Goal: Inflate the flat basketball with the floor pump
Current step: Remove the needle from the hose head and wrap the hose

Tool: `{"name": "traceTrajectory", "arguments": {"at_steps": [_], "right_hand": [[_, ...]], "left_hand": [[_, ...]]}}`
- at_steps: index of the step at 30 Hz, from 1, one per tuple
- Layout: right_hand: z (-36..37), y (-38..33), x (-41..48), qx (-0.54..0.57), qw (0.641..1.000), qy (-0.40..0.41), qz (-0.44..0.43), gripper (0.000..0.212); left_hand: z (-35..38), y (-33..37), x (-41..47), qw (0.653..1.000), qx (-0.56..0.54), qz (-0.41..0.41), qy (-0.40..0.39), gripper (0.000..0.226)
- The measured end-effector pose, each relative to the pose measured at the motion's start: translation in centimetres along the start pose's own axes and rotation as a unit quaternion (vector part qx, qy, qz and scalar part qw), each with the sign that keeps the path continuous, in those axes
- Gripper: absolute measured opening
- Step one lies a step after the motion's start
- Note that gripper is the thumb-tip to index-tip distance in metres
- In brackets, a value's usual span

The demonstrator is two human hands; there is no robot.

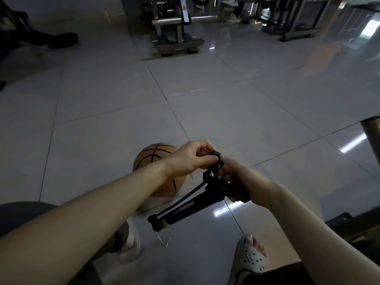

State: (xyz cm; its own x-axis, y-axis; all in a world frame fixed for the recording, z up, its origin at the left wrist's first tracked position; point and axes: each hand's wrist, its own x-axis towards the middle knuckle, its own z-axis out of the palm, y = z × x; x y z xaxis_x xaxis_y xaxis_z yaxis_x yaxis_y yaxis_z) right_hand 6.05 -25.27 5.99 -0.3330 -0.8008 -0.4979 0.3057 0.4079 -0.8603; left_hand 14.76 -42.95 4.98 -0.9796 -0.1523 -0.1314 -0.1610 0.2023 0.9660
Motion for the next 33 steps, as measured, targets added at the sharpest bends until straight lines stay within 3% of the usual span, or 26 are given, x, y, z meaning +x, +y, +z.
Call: {"name": "traceTrajectory", "arguments": {"at_steps": [2, 10, 16, 26, 33], "right_hand": [[-0.3, 0.4, -0.2, -0.008, 0.999, -0.032, 0.023, 0.084], [0.0, 1.9, -0.6, -0.048, 0.997, 0.048, 0.033, 0.083], [-0.1, 2.0, 0.2, -0.033, 0.995, 0.095, 0.018, 0.116], [0.6, 0.7, -0.1, 0.02, 0.986, 0.155, -0.05, 0.063], [1.0, -0.3, -0.9, 0.023, 0.987, 0.161, -0.016, 0.054]], "left_hand": [[-0.1, 0.2, -0.4, 1.0, 0.015, 0.015, -0.022, 0.017], [1.4, -0.7, -1.3, 0.999, -0.033, 0.014, 0.006, 0.014], [2.4, -0.1, -1.4, 0.994, -0.103, 0.006, 0.046, 0.018], [3.1, -1.0, -1.0, 0.982, -0.172, -0.015, 0.072, 0.008], [2.6, -0.7, -1.2, 0.987, -0.152, -0.016, 0.048, 0.013]]}}
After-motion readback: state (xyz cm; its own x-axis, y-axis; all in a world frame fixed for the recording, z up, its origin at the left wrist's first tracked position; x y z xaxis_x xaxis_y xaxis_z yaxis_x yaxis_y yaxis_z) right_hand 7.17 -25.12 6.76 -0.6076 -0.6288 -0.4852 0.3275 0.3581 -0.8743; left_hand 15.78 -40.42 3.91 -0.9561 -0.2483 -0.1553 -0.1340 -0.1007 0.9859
